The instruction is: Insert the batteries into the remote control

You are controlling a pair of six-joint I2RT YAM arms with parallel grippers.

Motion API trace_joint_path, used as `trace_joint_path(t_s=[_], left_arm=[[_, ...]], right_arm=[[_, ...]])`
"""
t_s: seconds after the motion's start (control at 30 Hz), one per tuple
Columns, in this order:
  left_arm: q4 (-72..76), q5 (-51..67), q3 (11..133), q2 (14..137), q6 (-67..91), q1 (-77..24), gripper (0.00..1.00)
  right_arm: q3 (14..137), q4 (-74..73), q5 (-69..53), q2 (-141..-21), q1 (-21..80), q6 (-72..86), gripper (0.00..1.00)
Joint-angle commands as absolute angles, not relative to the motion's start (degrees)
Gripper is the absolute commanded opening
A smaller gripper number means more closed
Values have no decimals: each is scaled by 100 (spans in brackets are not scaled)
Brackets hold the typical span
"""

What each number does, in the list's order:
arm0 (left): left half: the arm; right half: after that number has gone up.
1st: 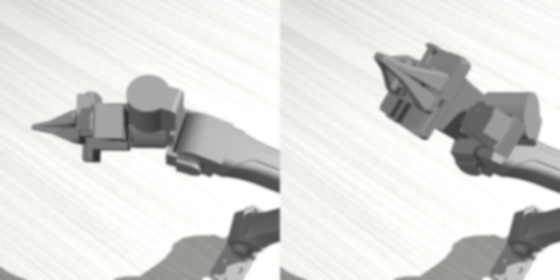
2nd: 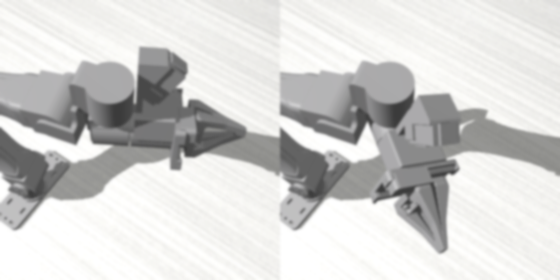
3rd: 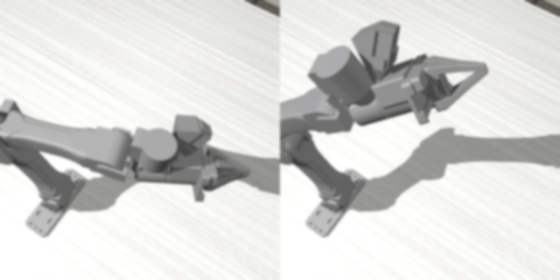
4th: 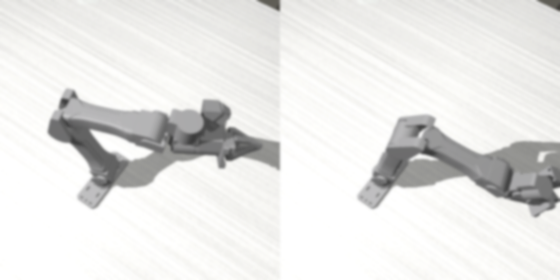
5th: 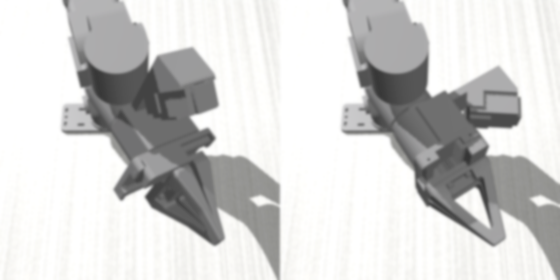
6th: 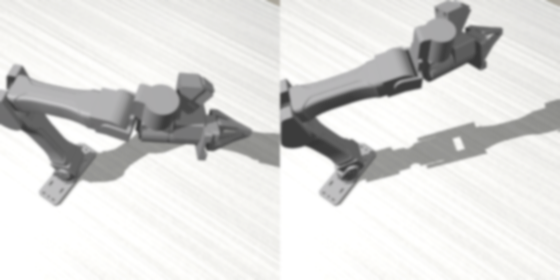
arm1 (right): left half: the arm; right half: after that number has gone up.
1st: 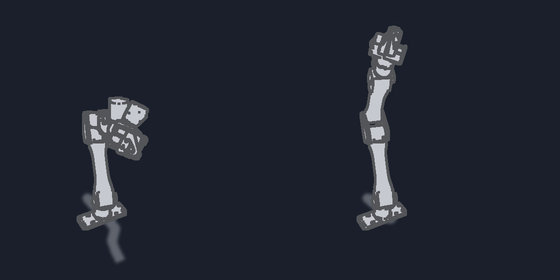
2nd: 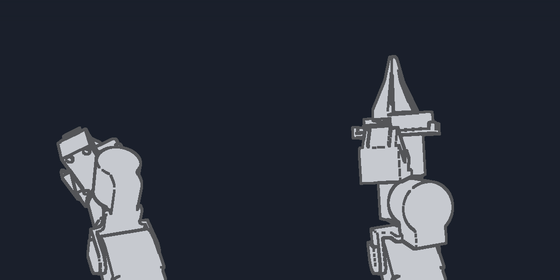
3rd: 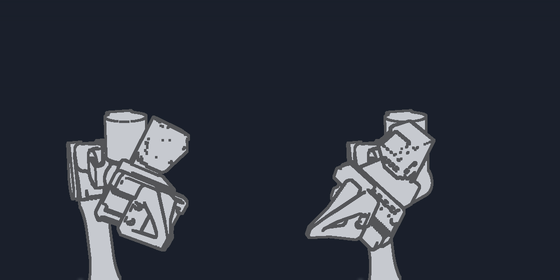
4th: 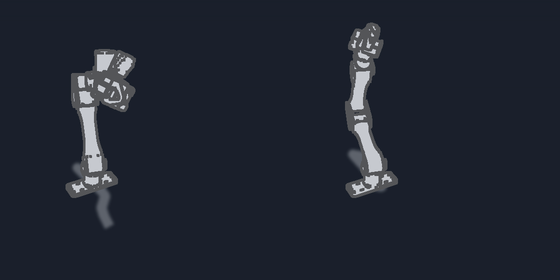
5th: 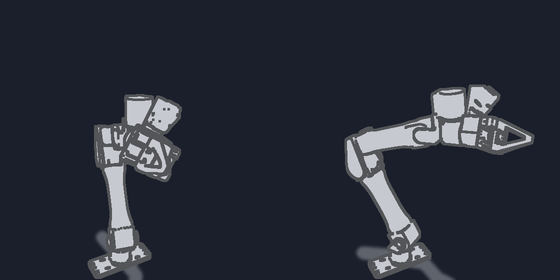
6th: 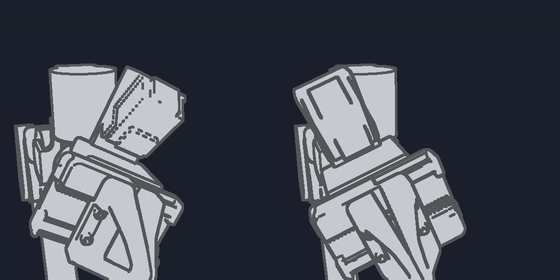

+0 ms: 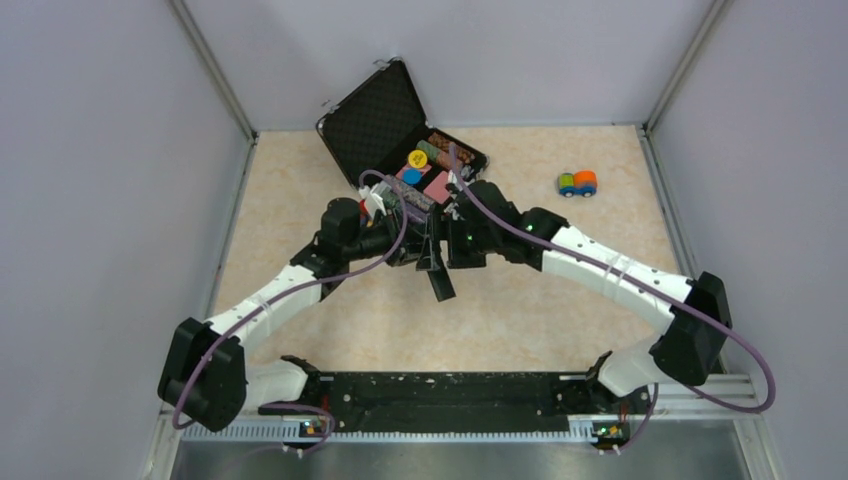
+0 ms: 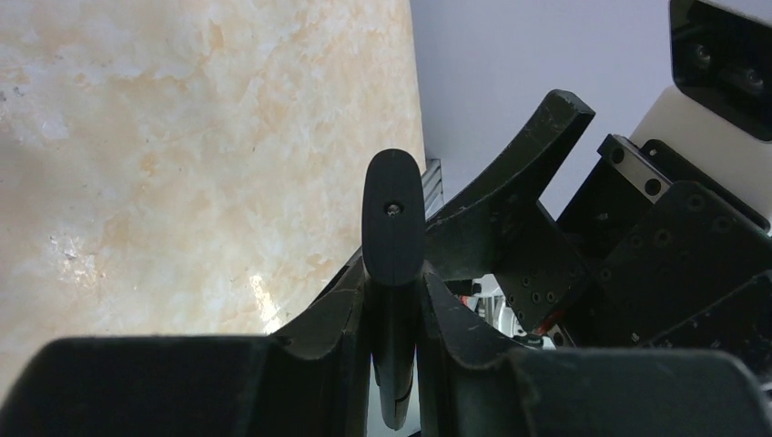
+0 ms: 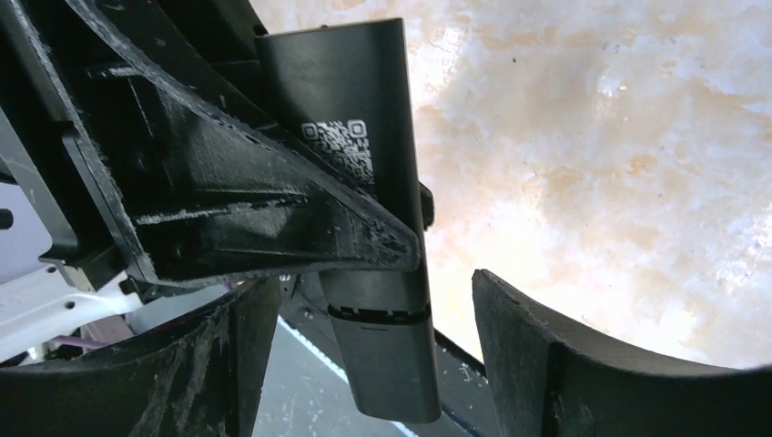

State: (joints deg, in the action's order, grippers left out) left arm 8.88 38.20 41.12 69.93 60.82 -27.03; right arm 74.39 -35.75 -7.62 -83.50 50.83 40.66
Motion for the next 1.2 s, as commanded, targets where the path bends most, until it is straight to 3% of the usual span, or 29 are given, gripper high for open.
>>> trace_joint_path(t_s=[0.0, 0.57, 1.17], left_arm=[[1167, 3943, 4249, 7001, 6323, -2625, 0], [1830, 3390, 4331, 6539, 7639, -2504, 0], [2114, 2769, 4420, 6253, 8664, -2531, 0]], right_arm=[[7224, -3049, -1025, -7910, 4869, 4451, 77], [5767, -1898, -287, -6079, 4525, 6433, 81], [5466, -1148, -511, -6062, 4523, 6816, 80]])
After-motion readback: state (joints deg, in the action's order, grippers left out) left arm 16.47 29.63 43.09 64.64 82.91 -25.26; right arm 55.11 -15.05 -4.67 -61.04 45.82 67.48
